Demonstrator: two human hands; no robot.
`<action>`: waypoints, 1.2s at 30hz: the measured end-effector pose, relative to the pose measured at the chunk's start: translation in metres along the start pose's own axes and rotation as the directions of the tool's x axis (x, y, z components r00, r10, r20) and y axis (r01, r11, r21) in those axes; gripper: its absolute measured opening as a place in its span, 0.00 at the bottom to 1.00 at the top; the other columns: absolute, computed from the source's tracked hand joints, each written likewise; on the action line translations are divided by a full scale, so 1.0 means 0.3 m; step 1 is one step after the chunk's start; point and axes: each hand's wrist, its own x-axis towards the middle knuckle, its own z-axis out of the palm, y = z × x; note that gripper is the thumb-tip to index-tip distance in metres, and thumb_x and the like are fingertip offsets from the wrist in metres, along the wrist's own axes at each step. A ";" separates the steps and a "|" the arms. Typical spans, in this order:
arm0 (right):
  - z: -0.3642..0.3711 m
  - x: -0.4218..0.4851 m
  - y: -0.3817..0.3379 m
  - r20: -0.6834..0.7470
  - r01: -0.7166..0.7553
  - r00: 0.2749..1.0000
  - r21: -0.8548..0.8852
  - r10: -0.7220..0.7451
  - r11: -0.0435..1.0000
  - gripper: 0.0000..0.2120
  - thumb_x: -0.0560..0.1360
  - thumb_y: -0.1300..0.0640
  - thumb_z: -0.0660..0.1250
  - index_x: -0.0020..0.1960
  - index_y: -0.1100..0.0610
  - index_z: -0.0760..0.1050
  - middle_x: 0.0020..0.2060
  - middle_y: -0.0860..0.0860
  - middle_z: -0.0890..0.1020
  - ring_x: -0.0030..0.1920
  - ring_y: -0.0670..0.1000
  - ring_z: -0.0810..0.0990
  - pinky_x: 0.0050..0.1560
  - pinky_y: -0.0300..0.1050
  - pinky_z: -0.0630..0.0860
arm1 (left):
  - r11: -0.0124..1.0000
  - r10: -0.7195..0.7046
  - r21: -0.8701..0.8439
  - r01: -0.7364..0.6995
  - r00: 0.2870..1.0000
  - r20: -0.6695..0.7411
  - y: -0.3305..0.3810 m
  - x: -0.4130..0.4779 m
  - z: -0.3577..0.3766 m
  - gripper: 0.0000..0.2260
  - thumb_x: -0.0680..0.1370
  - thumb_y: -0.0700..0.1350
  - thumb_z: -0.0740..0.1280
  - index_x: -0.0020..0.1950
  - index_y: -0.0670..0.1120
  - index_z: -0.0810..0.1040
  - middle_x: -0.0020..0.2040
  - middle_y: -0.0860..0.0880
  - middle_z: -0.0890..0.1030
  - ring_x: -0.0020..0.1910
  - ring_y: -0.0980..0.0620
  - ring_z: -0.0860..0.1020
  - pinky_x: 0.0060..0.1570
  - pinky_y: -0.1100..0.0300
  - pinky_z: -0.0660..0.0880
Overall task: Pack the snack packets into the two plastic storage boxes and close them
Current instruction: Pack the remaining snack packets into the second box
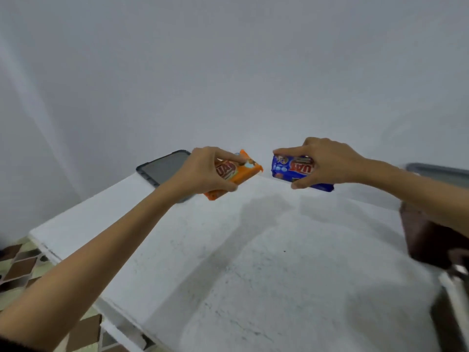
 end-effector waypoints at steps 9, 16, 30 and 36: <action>-0.095 -0.644 0.299 0.091 -0.165 0.982 -0.026 0.167 0.986 0.37 0.65 0.38 0.70 0.69 0.32 0.57 0.40 0.44 0.69 0.43 0.47 0.68 0.41 0.43 0.68 | 0.917 0.349 -0.255 -0.306 0.925 0.148 0.514 -0.034 0.303 0.24 0.57 0.57 0.70 0.53 0.65 0.78 0.57 0.63 0.76 0.55 0.67 0.75 0.45 0.75 0.74; -0.082 -1.043 0.428 0.231 -0.293 0.926 -0.060 0.298 0.954 0.39 0.66 0.38 0.70 0.70 0.29 0.51 0.48 0.47 0.69 0.47 0.46 0.69 0.47 0.45 0.73 | 0.814 0.529 -0.407 -0.414 0.819 0.224 0.821 -0.092 0.539 0.25 0.56 0.55 0.71 0.52 0.65 0.79 0.56 0.67 0.75 0.54 0.69 0.75 0.44 0.78 0.71; 0.080 -1.382 0.507 0.336 -0.369 0.875 -0.004 0.349 0.929 0.39 0.69 0.44 0.70 0.73 0.38 0.53 0.72 0.43 0.62 0.70 0.46 0.63 0.63 0.40 0.68 | 0.780 0.579 -0.239 -0.579 0.523 0.625 1.020 -0.158 0.823 0.29 0.63 0.50 0.76 0.61 0.65 0.73 0.63 0.63 0.71 0.58 0.65 0.68 0.59 0.70 0.67; 0.109 -1.393 0.502 0.316 -0.357 0.878 -0.064 0.358 0.932 0.35 0.71 0.43 0.68 0.73 0.41 0.54 0.71 0.45 0.62 0.71 0.47 0.62 0.65 0.43 0.69 | 0.716 0.585 -0.089 -0.692 0.525 0.618 1.041 -0.178 0.879 0.27 0.69 0.57 0.72 0.67 0.62 0.68 0.67 0.61 0.70 0.64 0.62 0.66 0.61 0.66 0.64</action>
